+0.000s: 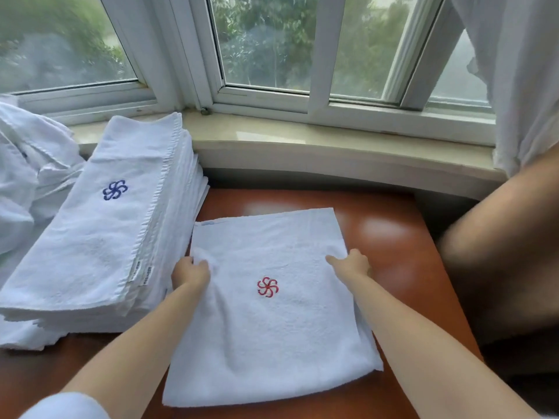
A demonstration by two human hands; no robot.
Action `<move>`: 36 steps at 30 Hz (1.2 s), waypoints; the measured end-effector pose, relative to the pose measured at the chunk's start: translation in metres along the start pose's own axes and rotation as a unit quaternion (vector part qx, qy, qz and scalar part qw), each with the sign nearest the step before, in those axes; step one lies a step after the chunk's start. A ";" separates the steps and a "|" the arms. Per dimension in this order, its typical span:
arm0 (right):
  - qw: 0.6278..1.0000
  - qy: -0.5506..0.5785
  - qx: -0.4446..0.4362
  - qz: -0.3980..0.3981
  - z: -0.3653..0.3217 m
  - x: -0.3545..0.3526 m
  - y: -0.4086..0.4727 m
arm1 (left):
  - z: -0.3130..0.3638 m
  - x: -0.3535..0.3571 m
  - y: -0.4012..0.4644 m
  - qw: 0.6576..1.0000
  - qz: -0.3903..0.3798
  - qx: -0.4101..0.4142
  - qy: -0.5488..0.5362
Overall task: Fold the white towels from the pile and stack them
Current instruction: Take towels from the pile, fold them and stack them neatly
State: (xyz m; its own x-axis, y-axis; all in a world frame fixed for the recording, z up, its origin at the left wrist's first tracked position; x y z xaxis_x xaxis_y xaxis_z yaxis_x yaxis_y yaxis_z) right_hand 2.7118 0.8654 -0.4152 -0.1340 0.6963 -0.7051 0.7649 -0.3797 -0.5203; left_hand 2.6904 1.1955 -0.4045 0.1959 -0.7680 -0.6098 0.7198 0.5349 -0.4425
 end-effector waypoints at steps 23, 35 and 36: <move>0.993 0.034 -0.052 0.103 -0.083 0.005 0.116 | 0.077 0.036 0.098 0.986 0.130 -0.007 0.105; 0.995 0.089 -0.009 0.046 -0.099 0.012 0.122 | 0.084 0.066 0.089 0.984 0.108 -0.083 0.118; 0.996 0.086 -0.010 0.028 -0.098 0.012 0.123 | 0.085 0.066 0.090 0.985 0.106 -0.100 0.091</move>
State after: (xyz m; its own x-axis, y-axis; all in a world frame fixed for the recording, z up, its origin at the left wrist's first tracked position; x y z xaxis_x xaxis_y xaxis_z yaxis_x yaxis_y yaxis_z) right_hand 2.8659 0.8865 -0.4407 0.0168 0.7693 -0.6387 0.7810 -0.4089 -0.4720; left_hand 2.8251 1.1634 -0.4284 0.1918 -0.5650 -0.8025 0.5263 0.7494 -0.4018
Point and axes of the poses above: each hand's wrist, its own y-axis towards the middle knuckle, its own x-axis out of the palm, z = x × y, the point moved 2 cm from there along y, towards the middle knuckle, and after that the axes turned 6 degrees about -z, right-handed, at the moved point
